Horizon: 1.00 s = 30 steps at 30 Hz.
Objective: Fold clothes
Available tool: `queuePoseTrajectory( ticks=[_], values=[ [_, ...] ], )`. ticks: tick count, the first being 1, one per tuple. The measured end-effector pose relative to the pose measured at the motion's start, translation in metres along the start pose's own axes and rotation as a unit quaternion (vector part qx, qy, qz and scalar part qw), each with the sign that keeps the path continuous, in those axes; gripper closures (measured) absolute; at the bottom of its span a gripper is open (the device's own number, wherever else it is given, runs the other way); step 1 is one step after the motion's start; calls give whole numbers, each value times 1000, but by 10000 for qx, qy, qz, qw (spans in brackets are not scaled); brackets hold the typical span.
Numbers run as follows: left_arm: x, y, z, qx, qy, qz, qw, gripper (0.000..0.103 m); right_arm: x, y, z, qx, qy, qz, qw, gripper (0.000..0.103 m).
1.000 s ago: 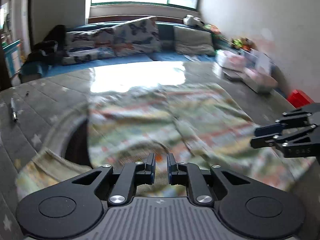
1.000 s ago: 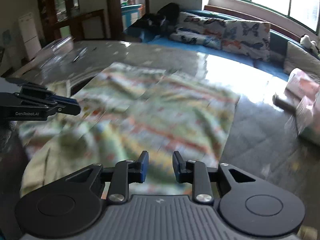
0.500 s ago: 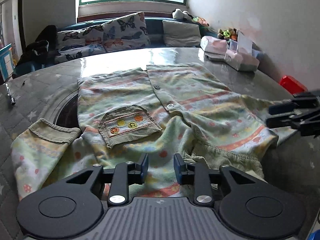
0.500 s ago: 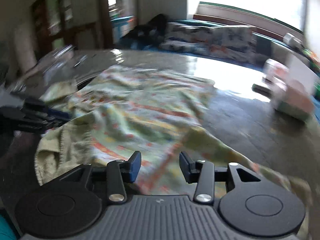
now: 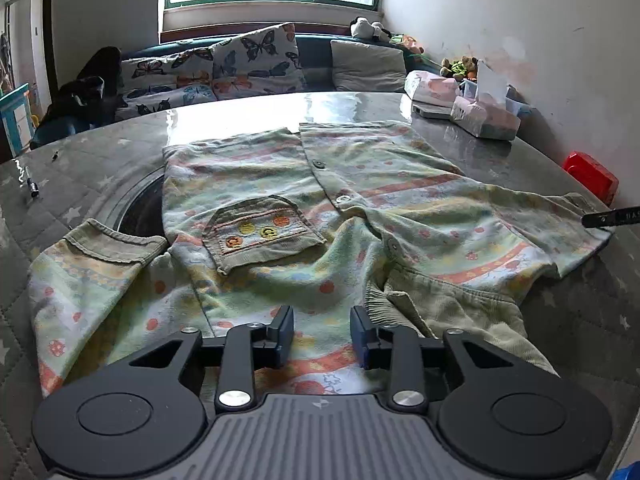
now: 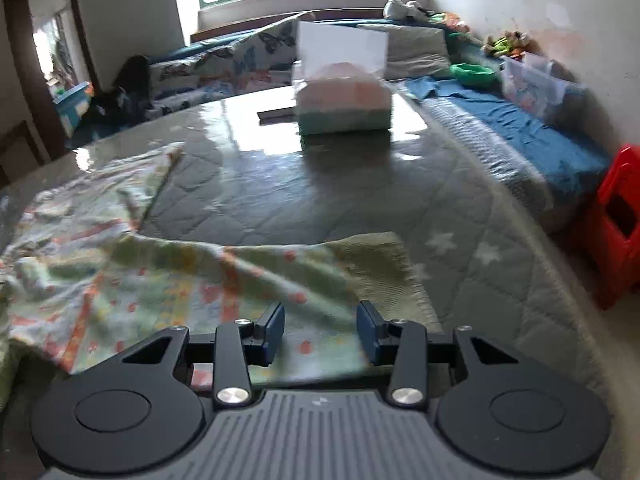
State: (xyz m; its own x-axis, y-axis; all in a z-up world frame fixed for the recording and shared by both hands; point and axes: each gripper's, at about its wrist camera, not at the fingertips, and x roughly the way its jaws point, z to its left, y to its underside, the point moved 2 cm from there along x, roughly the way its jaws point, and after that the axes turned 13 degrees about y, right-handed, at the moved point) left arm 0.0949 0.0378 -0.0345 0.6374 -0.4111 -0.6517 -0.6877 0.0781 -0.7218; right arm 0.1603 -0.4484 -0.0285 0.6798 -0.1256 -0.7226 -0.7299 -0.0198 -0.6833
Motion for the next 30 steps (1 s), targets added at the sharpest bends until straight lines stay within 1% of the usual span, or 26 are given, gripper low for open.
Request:
queuePoseTrajectory(
  ticks=[2,3,4,6,7,8,10,11,12,13,14,18,19,20,22,23,27,30],
  values=[
    [0,0,1,-22,-1,1,10000,68,0,-3,-3,-99,369,1,9993,60],
    [-1,-1,2,-26,-2,2,10000,68,-1,-4,-4,-115,461,-24,9989,60],
    [-1,-1,2,-20,-6,4,10000,68,0,-5,-6,-108,505,-34,9987,59],
    [-2,-1,1,-2,1,-10,10000,68,2,-5,-9,1,420,51,9991,55],
    [-3,-2,1,9,8,-23,10000,68,4,-4,-10,4,447,95,9990,55],
    [-4,-2,0,22,12,-35,10000,68,7,-3,-11,-15,504,142,9986,55],
    [-6,-2,0,38,1,-49,10000,65,8,-2,-12,18,476,218,9986,58],
    [-7,-2,0,46,-4,-56,10000,64,8,-2,-13,40,447,250,9987,69],
    [-7,-2,0,54,-10,-63,10000,64,8,-3,-14,35,435,270,9987,74],
    [-8,-2,0,60,-14,-69,10000,63,7,-4,-13,13,436,269,9987,85],
    [-8,-1,0,58,-11,-69,10000,63,6,-5,-12,-12,459,254,9986,90],
    [-9,1,0,55,-8,-73,10000,63,8,-7,-7,-194,659,164,9975,90],
    [-9,1,0,57,-7,-77,10000,63,8,-7,-7,-232,705,139,9971,87],
    [-10,2,0,51,-10,-84,10000,63,8,-7,-7,-241,740,113,9969,79],
    [-14,2,0,44,-14,-121,9999,63,2,-8,-7,-259,833,37,9962,70],
    [-17,2,-1,44,-13,-150,9999,63,-5,-9,-5,-295,811,-55,9963,70],
    [-27,-1,-8,99,73,-289,9995,63,-33,-13,18,-566,378,-390,9969,69],
    [-33,-3,-17,198,198,-385,9989,64,-51,-17,48,-901,-124,-583,9941,69]
  ],
)
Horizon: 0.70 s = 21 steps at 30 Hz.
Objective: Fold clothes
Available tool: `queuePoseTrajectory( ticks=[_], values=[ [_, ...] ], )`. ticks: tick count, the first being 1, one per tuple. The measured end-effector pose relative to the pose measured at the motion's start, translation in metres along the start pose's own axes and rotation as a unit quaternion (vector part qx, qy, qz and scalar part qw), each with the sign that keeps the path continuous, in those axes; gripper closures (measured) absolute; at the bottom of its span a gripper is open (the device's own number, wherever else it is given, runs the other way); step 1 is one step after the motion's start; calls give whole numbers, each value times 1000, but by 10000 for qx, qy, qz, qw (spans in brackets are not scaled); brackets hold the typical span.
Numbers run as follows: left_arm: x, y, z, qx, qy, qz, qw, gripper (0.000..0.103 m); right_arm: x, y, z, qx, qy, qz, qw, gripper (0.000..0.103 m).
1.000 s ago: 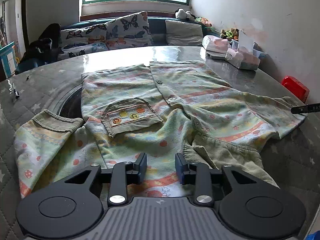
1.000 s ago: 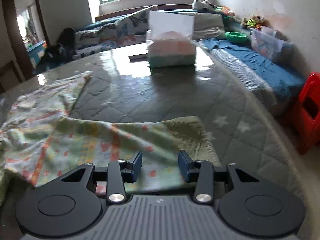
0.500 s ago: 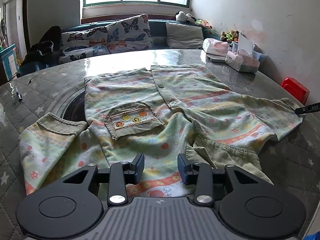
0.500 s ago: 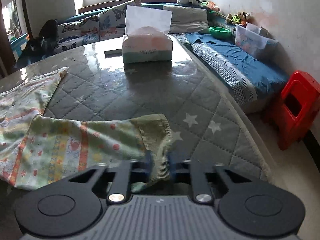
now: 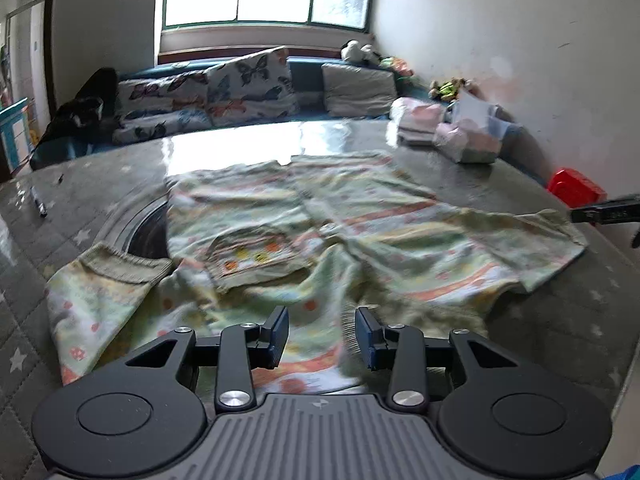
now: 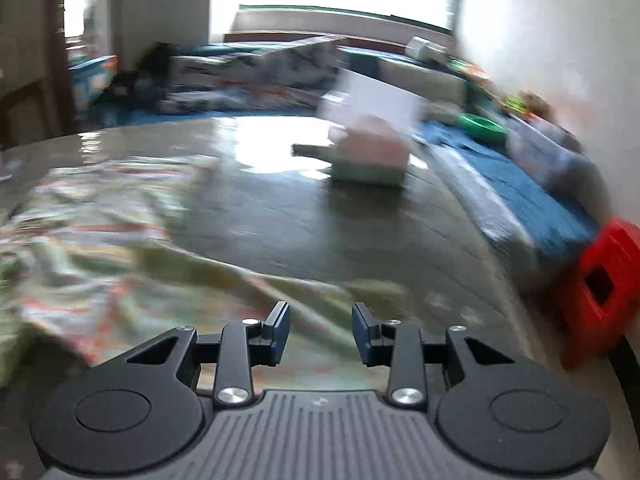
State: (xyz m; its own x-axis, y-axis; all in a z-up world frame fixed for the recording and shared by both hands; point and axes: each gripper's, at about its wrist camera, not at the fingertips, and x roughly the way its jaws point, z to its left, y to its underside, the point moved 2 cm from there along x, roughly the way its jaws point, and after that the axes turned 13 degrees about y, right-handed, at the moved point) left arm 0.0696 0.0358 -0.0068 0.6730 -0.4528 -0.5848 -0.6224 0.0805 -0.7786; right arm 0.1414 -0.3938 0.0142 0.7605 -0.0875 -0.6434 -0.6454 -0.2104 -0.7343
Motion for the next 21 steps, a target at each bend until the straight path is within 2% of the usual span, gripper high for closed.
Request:
queuePoseTrajectory(
  ticks=[5,10,18,21],
  values=[
    [-1,2,-13,177,204,-5,9996,64,-23,-16,70,-728,-1061,-309,9912,69],
    [4,14,-8,118,167,143,9997,66,-38,-19,148,-1588,-1910,-423,9677,70],
    [0,23,1,-48,159,111,9998,65,-47,1,235,-2553,-2672,-368,9285,71],
    [1,24,4,-117,184,80,9997,65,-45,11,249,-2685,-2711,-290,9239,71]
  ],
)
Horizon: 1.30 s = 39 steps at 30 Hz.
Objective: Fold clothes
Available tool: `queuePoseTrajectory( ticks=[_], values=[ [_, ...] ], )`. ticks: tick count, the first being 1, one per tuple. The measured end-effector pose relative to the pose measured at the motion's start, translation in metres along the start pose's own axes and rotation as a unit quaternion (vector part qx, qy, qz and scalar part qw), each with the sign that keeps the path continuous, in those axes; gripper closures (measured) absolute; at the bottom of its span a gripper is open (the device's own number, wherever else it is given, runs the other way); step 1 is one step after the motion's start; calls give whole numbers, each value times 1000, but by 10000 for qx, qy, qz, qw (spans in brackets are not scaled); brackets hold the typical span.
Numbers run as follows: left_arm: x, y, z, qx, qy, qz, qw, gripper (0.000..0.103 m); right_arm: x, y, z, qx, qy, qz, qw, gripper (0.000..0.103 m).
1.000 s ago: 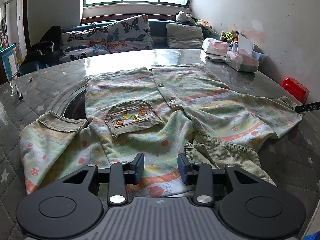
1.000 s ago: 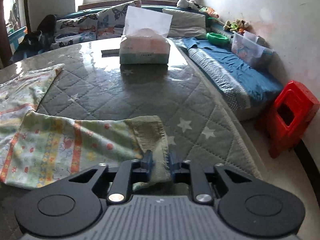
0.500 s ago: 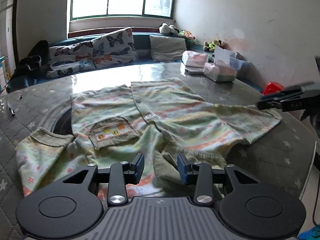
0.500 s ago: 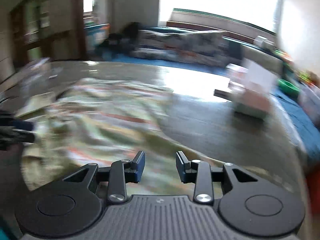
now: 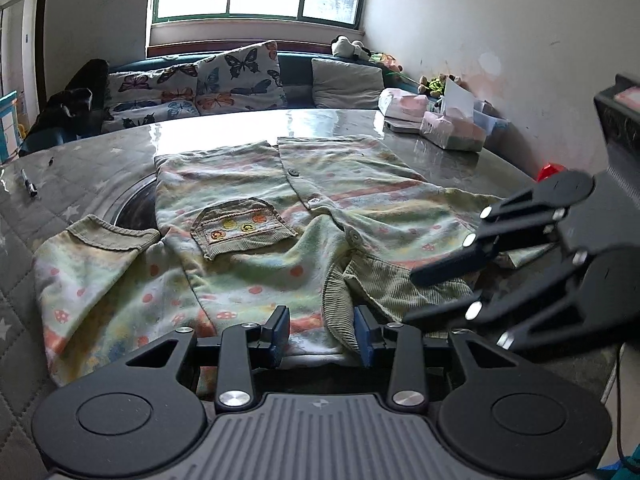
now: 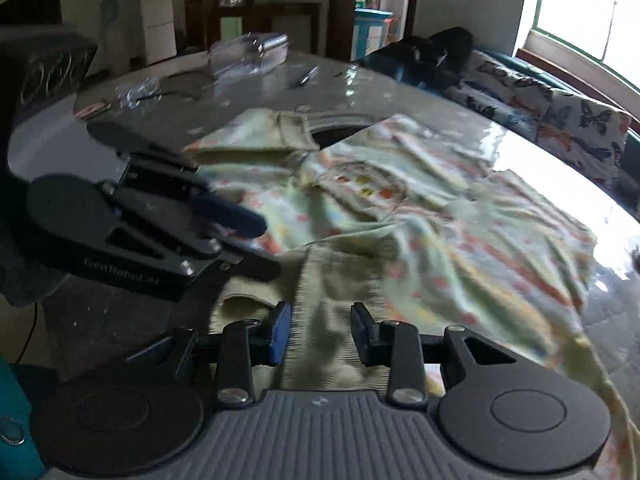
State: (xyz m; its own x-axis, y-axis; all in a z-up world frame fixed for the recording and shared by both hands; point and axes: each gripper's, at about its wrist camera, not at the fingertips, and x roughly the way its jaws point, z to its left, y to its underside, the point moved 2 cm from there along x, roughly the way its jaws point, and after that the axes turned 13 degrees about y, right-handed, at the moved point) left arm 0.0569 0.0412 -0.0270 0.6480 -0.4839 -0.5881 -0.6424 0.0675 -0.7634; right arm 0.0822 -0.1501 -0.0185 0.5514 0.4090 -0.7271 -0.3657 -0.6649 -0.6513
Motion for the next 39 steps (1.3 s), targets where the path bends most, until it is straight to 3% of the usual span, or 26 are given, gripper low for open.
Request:
queuePoseTrajectory(
  ticks=[10,18,29,33,39],
  values=[
    [1,2,1,-44,39,-9,10000,63,5,7,4,126,71,-17,9999,71],
    [-3,1,-1,5,18,-33,10000,64,6,7,-7,382,208,3,9991,96],
    [-6,-3,-5,92,29,-77,9999,64,8,9,-6,510,143,-71,9986,94],
    [-12,-7,-10,162,57,-130,9998,64,-1,7,-15,745,87,-167,9970,98],
    [-10,-15,-34,612,451,-88,9971,65,-31,6,-42,1125,255,-451,9923,98]
  ],
)
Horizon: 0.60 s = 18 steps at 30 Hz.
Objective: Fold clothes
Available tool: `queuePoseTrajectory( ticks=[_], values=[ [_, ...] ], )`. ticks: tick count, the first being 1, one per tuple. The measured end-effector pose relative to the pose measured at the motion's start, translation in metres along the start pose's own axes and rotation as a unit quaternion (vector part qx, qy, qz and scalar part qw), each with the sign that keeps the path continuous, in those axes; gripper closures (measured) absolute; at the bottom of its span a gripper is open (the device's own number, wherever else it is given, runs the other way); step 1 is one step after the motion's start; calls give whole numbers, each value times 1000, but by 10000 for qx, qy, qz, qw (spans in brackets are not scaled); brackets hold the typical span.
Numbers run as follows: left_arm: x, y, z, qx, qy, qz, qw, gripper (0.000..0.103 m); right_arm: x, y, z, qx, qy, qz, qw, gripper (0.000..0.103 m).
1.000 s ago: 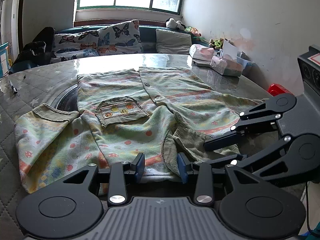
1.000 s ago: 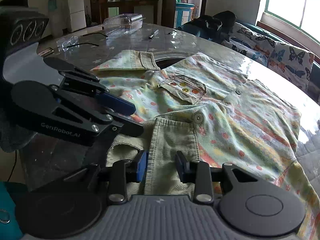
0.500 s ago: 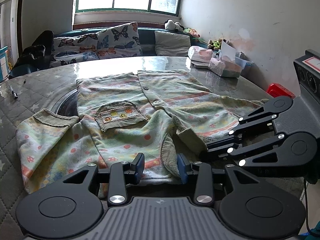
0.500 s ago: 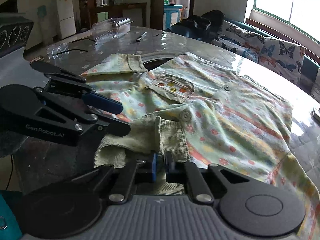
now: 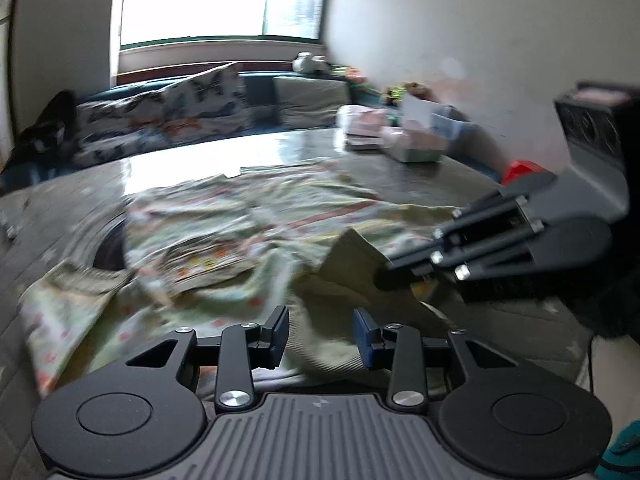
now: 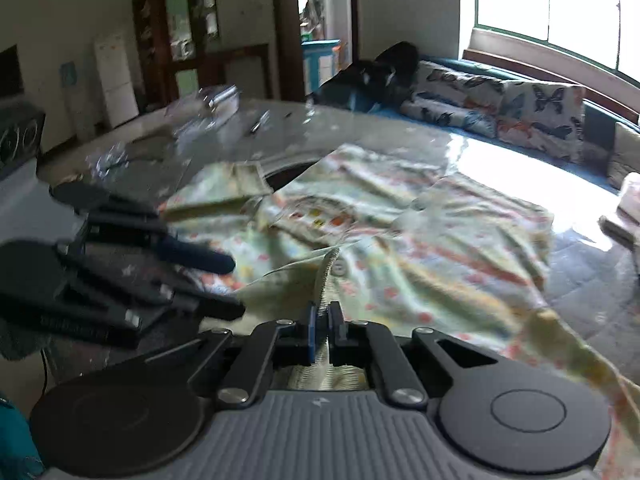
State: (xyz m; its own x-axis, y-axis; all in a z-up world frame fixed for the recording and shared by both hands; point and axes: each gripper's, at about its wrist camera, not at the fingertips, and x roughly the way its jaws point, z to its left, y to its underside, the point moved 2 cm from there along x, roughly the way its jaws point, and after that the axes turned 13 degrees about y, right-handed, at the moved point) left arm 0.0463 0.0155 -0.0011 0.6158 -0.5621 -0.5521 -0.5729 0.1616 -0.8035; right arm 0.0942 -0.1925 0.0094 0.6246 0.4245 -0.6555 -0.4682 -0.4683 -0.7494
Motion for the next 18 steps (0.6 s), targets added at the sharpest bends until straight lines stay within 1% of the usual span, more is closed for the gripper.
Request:
queuePoseTrajectory(
  ticks=[2,3,4,7,11,14,15,16,18],
  values=[
    [8,-2,-5,142,115,118,9998,67,-7,-1,-9,127,38,-40,9999,98],
    [13,-2,-7,212,165,181,9995,70,-9,-1,-12,171,59,-55,9998,98],
    [17,-2,-8,279,182,264,9991,72,-9,-1,-14,204,81,-60,9997,98],
    [29,-1,-9,437,219,522,9974,72,-7,1,-17,285,61,-48,9996,98],
    [40,4,-6,654,-14,881,9940,72,-1,2,-13,285,-30,-43,9996,98],
    [42,7,-6,752,-67,981,9923,73,1,2,-12,283,-77,-50,9996,98],
    [42,8,-6,769,-69,986,9921,77,1,2,-12,288,-76,-45,9995,98],
    [43,8,-6,778,-69,991,9920,88,2,2,-13,304,-71,-41,9995,98],
    [43,7,-3,678,-17,952,9931,93,2,3,-14,339,-59,-37,9994,98]
  ],
)
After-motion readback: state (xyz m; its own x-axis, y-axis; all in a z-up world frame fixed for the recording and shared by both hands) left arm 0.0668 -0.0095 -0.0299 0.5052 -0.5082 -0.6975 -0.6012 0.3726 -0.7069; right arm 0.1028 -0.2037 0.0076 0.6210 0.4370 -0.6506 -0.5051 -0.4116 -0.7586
